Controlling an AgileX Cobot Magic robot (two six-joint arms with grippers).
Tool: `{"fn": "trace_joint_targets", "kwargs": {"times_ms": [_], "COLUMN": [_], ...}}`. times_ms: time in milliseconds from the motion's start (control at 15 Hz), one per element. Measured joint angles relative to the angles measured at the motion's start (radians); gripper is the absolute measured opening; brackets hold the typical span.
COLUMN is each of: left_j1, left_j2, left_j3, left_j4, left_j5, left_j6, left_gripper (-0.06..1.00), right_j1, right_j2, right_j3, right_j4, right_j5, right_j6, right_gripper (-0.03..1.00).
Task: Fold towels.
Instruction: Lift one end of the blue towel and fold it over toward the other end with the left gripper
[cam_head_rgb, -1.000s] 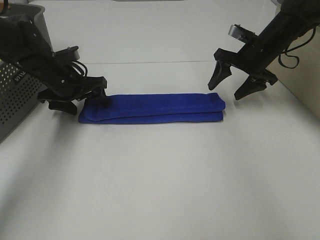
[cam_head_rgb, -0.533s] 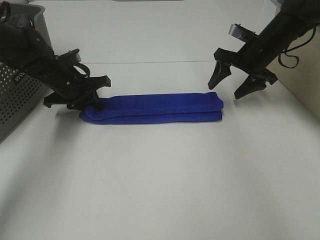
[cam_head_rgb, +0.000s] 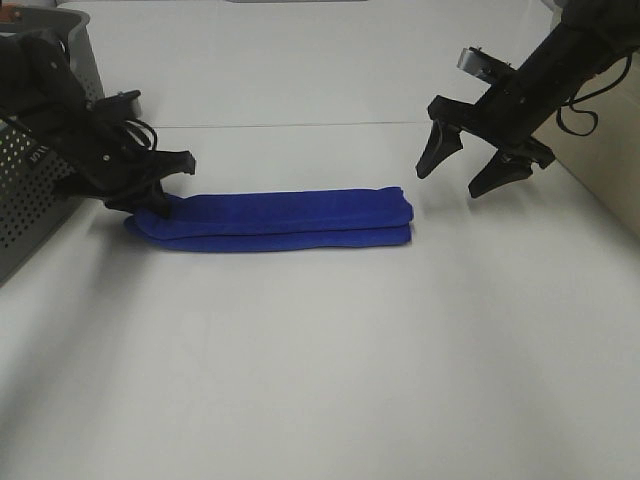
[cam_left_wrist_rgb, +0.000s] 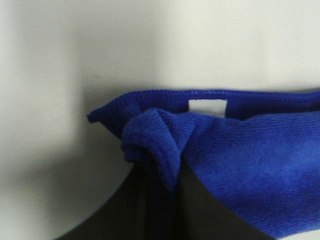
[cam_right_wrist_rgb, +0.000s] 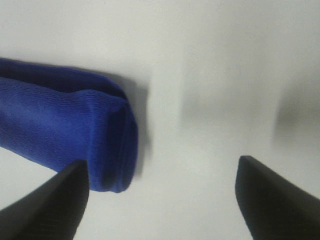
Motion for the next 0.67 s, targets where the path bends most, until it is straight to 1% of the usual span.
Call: {"fn": "trace_joint_targets", "kwargs": {"times_ms": [67,133,200,267,333,400,533,667], "left_j1": [0.007,0.005,-0.017,-0.045,-0.062,-0.095,-0.17,-0.237], "left_j2": [-0.044,-0.065,-0.077,-0.079,-0.079,-0.08,-0.066,0.002], "left_j3": [-0.038,-0.084,-0.159,-0.207,-0.231,-0.267,-0.337,-0.42], "left_j4": [0.053,0.06,0.048,0.017,0.001,-0.025,-0.065,-0.078], "left_j5": [0.064,0.113,0.198,0.24,0.258,0.277,0.281,0.281], "left_j6": [-0.044,-0.058,-0.058,-0.067,-0.073,-0.092,-0.154,-0.207], "left_gripper": [0.1,0.1,0.1,0.1,0.1,0.1,0.1,0.1], "right_j1": [0.0,0.0,0.0,0.0,0.0,0.0,0.0,0.0], "right_j2": [0.0,0.0,0.0,0.0,0.0,0.0,0.0,0.0], "right_j3": [0.0,0.0,0.0,0.0,0.0,0.0,0.0,0.0], "right_j4": [0.0,0.0,0.0,0.0,0.0,0.0,0.0,0.0], "right_j5": [0.005,0.006,0.009,0.015,0.018,0.024,0.027,0.028], "right_j6": [0.007,0.008,0.012,0.014,0.014,0.014,0.015,0.015], "right_gripper": [0.76,0.76,0.76,0.76,0.76,0.76,0.76,0.76]}}
